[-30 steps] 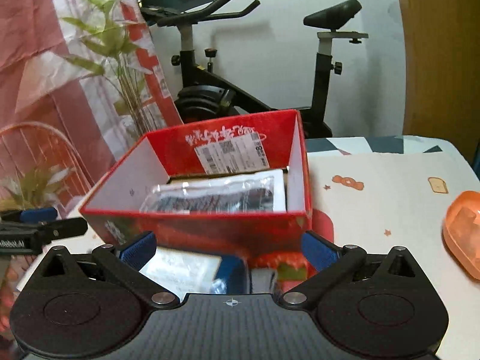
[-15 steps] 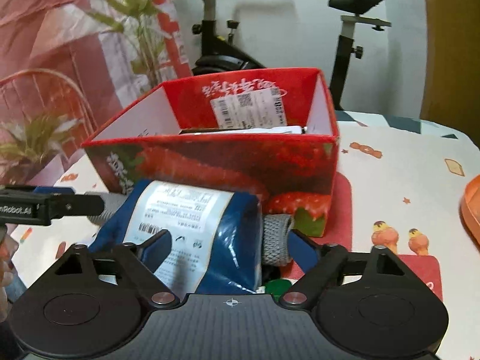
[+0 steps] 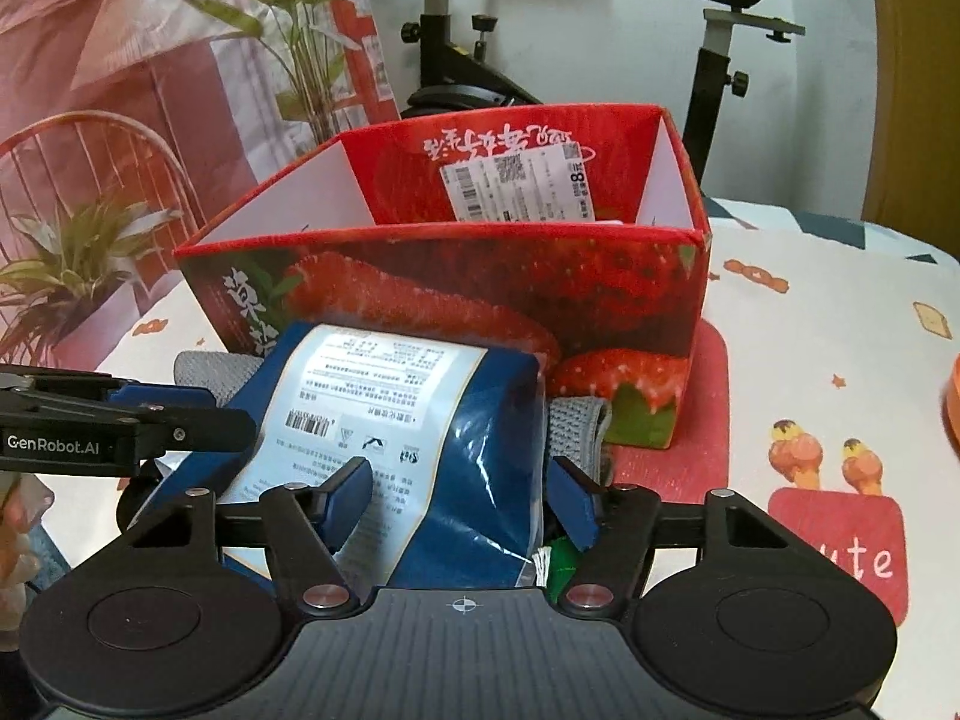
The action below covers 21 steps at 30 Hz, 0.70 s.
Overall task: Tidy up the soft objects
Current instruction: 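Close the left gripper on the blue-and-white packet beside the box, then lift the blue-and-white packet with the left gripper over the box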
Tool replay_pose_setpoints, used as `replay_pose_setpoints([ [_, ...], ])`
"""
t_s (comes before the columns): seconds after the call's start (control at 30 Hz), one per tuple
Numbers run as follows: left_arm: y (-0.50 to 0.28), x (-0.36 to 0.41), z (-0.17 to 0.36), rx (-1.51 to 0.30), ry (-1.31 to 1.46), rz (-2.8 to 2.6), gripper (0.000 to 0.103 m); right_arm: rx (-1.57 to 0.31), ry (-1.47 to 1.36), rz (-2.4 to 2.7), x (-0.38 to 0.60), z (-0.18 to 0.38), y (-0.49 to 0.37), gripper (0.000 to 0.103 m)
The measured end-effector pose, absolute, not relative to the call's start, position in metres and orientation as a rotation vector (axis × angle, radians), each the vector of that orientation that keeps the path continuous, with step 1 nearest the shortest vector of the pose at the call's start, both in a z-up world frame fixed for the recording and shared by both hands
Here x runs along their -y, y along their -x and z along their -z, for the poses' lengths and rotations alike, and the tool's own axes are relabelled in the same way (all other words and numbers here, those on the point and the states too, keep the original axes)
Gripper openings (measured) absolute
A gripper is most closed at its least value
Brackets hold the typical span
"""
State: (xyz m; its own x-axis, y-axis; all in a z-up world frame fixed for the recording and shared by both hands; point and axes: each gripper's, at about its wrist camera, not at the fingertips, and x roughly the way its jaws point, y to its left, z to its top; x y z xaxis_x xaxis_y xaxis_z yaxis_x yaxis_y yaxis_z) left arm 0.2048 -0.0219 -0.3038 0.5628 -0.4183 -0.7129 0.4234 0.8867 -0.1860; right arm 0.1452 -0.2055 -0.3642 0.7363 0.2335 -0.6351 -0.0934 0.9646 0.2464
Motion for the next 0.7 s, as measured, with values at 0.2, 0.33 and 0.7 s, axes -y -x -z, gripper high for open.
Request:
replay_pose_setpoints([
  [0.2, -0.2066, 0.0223, 0.3078, -0.854, 0.002, 0.503, 0.053, -0.727, -0.217, -0.19, 0.2066, 0.3665, -0.1464, 0.059],
  [0.33, -0.2072, 0.0224, 0.3094, -0.86, 0.009, 0.51, 0.053, -0.729, -0.221, -0.194, 0.2073, 0.3675, -0.1467, 0.058],
  [0.7, -0.2055, 0.0174, 0.3105, -0.853, 0.09, 0.548, 0.052, -0.728, -0.227, -0.207, 0.2052, 0.3687, -0.1454, 0.051],
])
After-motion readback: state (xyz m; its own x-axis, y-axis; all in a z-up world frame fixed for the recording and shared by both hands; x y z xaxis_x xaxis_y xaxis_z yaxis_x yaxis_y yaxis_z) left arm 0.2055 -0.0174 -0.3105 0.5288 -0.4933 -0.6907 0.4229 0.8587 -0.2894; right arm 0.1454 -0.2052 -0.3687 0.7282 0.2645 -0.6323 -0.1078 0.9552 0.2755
